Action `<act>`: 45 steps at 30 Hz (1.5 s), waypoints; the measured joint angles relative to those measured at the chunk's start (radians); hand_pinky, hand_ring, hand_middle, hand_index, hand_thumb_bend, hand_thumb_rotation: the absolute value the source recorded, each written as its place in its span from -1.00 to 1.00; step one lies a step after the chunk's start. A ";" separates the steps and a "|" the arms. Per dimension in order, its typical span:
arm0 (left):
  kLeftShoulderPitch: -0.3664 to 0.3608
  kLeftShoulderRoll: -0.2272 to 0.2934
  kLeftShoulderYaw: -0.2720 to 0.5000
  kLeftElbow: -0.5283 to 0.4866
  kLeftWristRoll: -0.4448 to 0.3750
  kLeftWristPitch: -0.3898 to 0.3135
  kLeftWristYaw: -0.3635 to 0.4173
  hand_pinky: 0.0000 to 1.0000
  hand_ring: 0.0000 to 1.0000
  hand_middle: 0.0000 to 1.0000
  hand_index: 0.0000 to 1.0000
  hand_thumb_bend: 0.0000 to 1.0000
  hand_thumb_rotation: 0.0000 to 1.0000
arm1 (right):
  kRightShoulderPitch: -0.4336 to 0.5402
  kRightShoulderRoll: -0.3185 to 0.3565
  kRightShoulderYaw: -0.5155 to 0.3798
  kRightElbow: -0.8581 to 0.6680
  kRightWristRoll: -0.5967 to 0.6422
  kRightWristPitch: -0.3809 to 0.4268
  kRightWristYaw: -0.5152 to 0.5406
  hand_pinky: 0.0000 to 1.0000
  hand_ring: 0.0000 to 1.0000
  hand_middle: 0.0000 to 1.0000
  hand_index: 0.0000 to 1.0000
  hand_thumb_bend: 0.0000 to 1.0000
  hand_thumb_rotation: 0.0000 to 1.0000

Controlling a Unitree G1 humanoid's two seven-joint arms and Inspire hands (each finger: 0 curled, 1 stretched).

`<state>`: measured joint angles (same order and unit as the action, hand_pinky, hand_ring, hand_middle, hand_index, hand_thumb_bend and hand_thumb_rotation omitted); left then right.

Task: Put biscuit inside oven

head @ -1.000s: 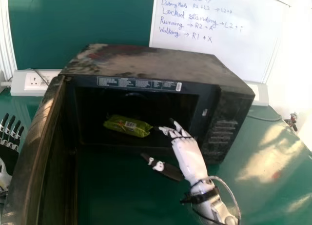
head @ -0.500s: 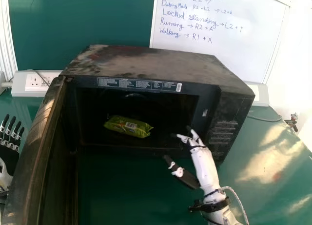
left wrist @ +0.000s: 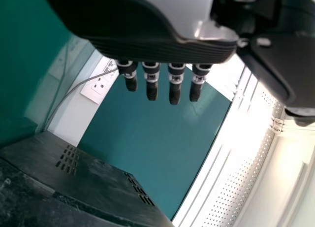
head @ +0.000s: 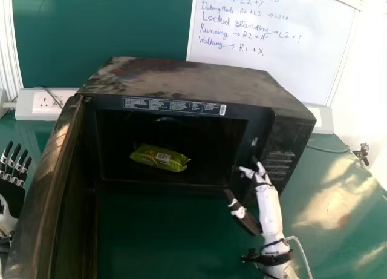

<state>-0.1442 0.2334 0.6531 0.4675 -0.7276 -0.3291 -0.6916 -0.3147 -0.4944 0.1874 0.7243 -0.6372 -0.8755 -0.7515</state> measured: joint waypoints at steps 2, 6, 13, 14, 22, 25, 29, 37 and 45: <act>0.001 0.001 0.000 0.001 0.000 0.000 0.000 -1.00 0.35 0.53 0.88 -1.00 -1.00 | -0.006 0.005 -0.010 0.024 0.021 -0.027 0.003 0.47 0.43 0.42 0.52 0.60 0.71; 0.000 0.002 0.000 0.006 0.000 0.000 0.000 -1.00 0.34 0.52 0.88 -1.00 -1.00 | -0.012 0.014 -0.033 0.058 0.079 -0.073 0.057 0.43 0.42 0.40 0.51 0.71 0.84; -0.004 0.002 0.000 0.003 -0.002 0.003 -0.002 -1.00 0.34 0.52 0.89 -1.00 -1.00 | -0.029 0.034 -0.104 0.151 0.285 -0.158 0.248 0.07 0.22 0.33 0.53 0.61 0.90; -0.004 0.002 0.000 0.001 -0.003 0.005 -0.002 -1.00 0.34 0.53 0.89 -1.00 -1.00 | -0.030 0.037 -0.118 0.161 0.324 -0.162 0.282 0.07 0.21 0.32 0.54 0.58 0.92; 0.006 0.013 0.003 -0.004 -0.002 0.008 -0.002 -1.00 0.35 0.54 0.92 -1.00 -1.00 | -0.035 0.104 -0.273 0.174 0.788 -0.091 0.742 -0.04 0.12 0.25 0.51 0.62 1.00; 0.010 0.014 0.003 -0.003 -0.002 0.008 -0.002 -1.00 0.33 0.53 0.91 -1.00 -1.00 | -0.033 0.158 -0.334 0.140 0.946 0.000 0.899 -0.07 0.08 0.23 0.50 0.55 1.00; 0.009 0.014 0.004 0.002 -0.001 0.007 -0.004 -1.00 0.33 0.53 0.91 -1.00 -1.00 | -0.034 0.197 -0.404 0.108 1.033 0.089 1.013 -0.15 0.02 0.19 0.48 0.52 1.00; 0.008 0.016 0.004 0.005 -0.014 0.014 -0.009 -1.00 0.37 0.54 0.93 -1.00 -1.00 | -0.047 0.256 -0.523 0.069 1.129 0.266 1.086 -0.25 -0.08 0.13 0.47 0.61 1.00; 0.015 0.016 0.004 -0.016 -0.027 0.029 -0.008 -1.00 0.39 0.58 0.96 -1.00 -1.00 | -0.050 0.291 -0.573 0.033 1.127 0.335 1.074 -0.28 -0.11 0.11 0.47 0.65 1.00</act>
<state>-0.1287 0.2499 0.6572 0.4513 -0.7541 -0.2996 -0.7000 -0.3647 -0.2036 -0.3856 0.7572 0.4894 -0.5409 0.3230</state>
